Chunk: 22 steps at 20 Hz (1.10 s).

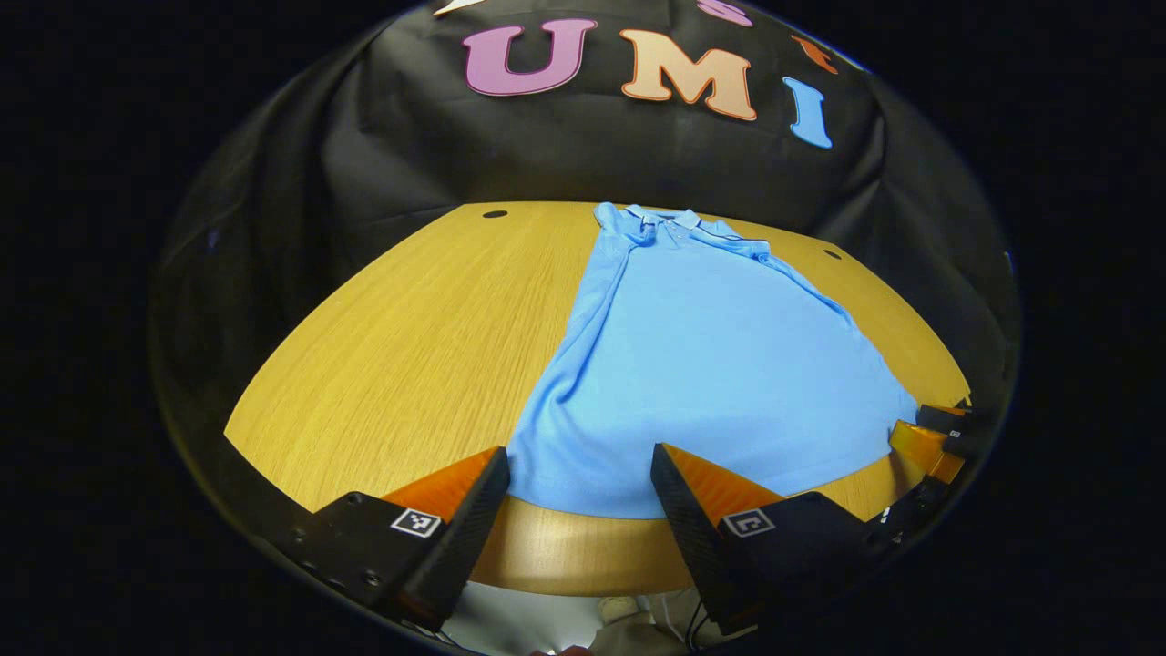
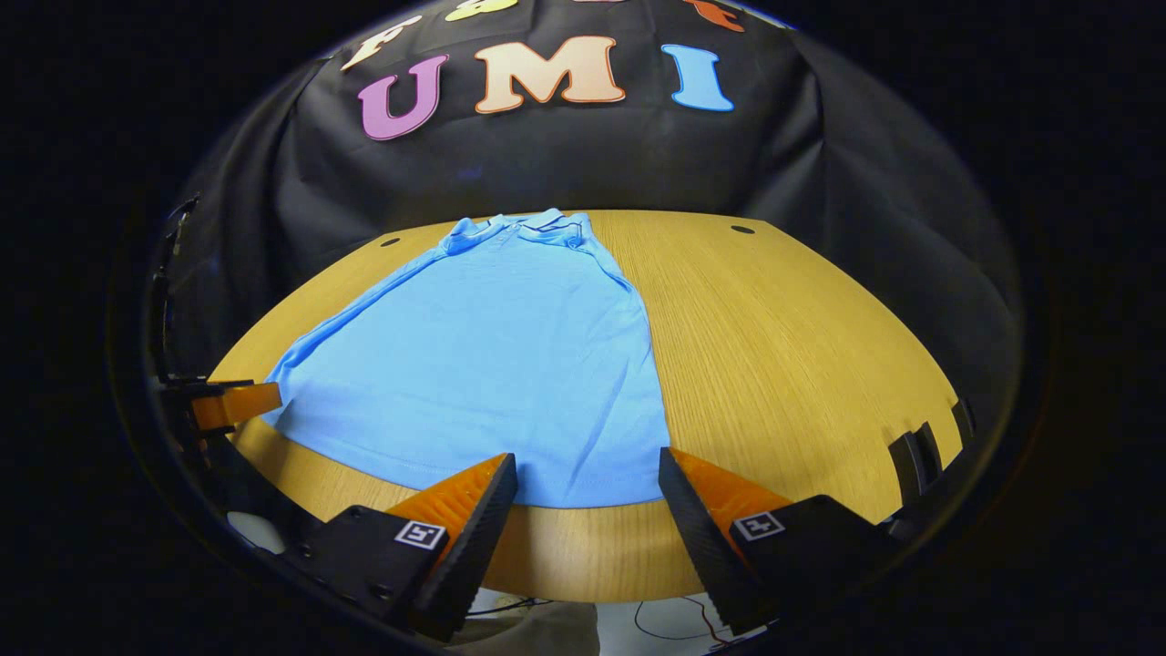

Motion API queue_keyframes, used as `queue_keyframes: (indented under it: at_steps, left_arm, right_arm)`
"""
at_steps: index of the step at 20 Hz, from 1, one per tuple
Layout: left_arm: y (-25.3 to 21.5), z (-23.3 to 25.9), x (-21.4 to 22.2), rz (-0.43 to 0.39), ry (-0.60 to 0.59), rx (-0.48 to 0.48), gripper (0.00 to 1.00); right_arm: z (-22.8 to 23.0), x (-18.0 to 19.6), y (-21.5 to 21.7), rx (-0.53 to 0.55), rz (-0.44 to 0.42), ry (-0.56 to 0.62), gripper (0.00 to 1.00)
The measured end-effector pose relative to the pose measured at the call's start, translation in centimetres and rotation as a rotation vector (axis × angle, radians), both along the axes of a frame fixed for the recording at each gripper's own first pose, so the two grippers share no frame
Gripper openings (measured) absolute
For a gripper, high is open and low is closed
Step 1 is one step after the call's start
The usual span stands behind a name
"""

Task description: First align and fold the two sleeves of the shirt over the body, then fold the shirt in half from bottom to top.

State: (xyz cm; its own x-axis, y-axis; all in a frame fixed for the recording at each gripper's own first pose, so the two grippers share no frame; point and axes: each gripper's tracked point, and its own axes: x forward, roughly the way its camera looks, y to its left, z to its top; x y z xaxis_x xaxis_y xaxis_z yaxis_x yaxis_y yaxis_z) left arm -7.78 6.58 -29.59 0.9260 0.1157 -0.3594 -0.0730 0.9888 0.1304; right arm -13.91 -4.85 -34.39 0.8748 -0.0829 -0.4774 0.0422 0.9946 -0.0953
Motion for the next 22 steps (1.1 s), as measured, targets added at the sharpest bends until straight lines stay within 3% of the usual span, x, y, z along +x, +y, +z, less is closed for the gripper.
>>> queue_keyframes:
  at_steps: [2,4,5,6,9,10,11,12,14,18,22]
  left_arm:
    - [-0.1,-0.2,0.2,0.003,-0.003,0.028,0.97]
    - [-0.5,-0.2,0.3,-0.013,-0.014,0.048,0.96]
    - [-0.8,-0.3,0.4,-0.019,-0.012,0.035,0.96]
    - [-0.9,-0.5,0.4,-0.015,-0.020,0.027,0.89]
    - [-1.8,-0.4,1.1,-0.013,-0.032,0.007,0.59]
    - [-2.2,-0.6,1.1,-0.014,-0.031,-0.002,0.38]
    - [-2.6,-0.6,1.3,-0.013,-0.037,-0.005,0.31]
    - [-2.5,-0.6,1.4,-0.005,-0.034,0.001,0.07]
    - [-2.6,-0.5,1.5,0.001,-0.031,0.010,0.00]
    - [-2.3,-0.1,1.6,0.010,-0.011,-0.036,0.00]
    - [-2.6,3.3,2.0,0.008,-0.060,-0.073,0.00]
  right_arm:
    - [0.0,0.0,0.1,0.000,0.000,-0.003,0.93]
    - [0.0,-0.1,0.3,0.007,0.007,-0.006,0.97]
    - [0.0,0.1,0.6,0.012,0.018,-0.010,0.91]
    - [-0.1,0.1,1.0,0.015,0.028,-0.008,0.86]
    - [-0.2,0.1,2.3,0.033,0.072,0.002,0.63]
    - [-0.3,0.1,2.8,0.049,0.086,0.010,0.47]
    - [-0.4,0.1,3.2,0.065,0.096,0.018,0.36]
    - [-0.3,0.0,3.3,0.075,0.098,0.024,0.19]
    - [-0.3,0.0,3.4,0.086,0.100,0.040,0.10]
    - [0.6,0.1,3.5,0.077,0.092,0.045,0.10]
    - [4.0,1.4,4.0,0.088,0.090,-0.012,0.10]
